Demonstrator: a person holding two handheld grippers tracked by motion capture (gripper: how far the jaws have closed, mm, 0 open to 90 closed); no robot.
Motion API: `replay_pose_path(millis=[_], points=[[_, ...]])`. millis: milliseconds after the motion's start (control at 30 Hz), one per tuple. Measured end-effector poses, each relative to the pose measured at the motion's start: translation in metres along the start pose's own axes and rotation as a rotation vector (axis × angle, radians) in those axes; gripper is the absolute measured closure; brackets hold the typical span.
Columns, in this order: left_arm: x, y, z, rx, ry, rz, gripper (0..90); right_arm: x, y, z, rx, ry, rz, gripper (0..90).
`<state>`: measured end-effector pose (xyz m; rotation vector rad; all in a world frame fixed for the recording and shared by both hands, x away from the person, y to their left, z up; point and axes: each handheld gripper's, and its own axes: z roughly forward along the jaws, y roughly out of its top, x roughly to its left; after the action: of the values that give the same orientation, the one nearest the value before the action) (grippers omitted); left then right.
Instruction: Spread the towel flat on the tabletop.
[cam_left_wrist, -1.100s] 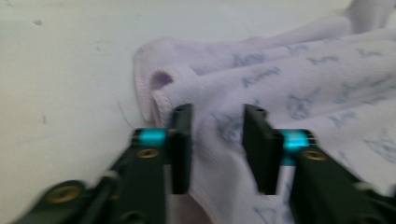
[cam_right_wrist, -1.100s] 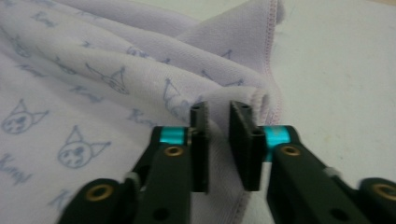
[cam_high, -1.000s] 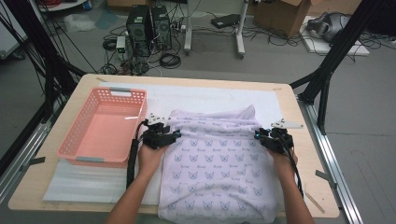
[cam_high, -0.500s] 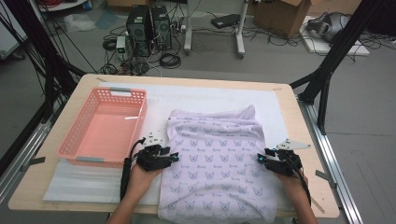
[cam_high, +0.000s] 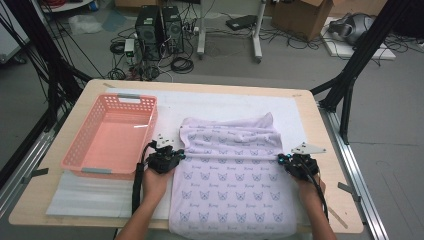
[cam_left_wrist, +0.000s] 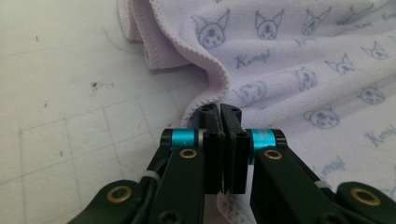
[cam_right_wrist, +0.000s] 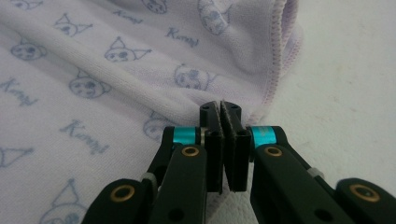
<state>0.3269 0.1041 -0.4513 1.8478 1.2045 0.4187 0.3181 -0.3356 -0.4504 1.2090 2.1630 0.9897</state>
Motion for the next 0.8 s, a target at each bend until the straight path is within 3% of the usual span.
replay_pose_path(millis=[133,200,500,800], points=[[-0.001,-0.008,-0.010,-0.004,-0.046,-0.009,59.4,0.001,-0.003,-0.009,-0.028,0.005,0.029,68.9],[-0.002,-0.015,-0.020,-0.013,-0.068,-0.011,54.1,-0.001,-0.007,-0.017,-0.054,0.039,0.049,63.8],[0.001,-0.040,-0.053,-0.033,-0.147,-0.075,51.4,0.012,-0.030,-0.046,-0.051,0.072,0.066,57.6],[-0.028,-0.065,-0.072,-0.002,-0.175,-0.032,50.8,0.029,-0.057,-0.072,-0.026,0.076,0.067,57.1]])
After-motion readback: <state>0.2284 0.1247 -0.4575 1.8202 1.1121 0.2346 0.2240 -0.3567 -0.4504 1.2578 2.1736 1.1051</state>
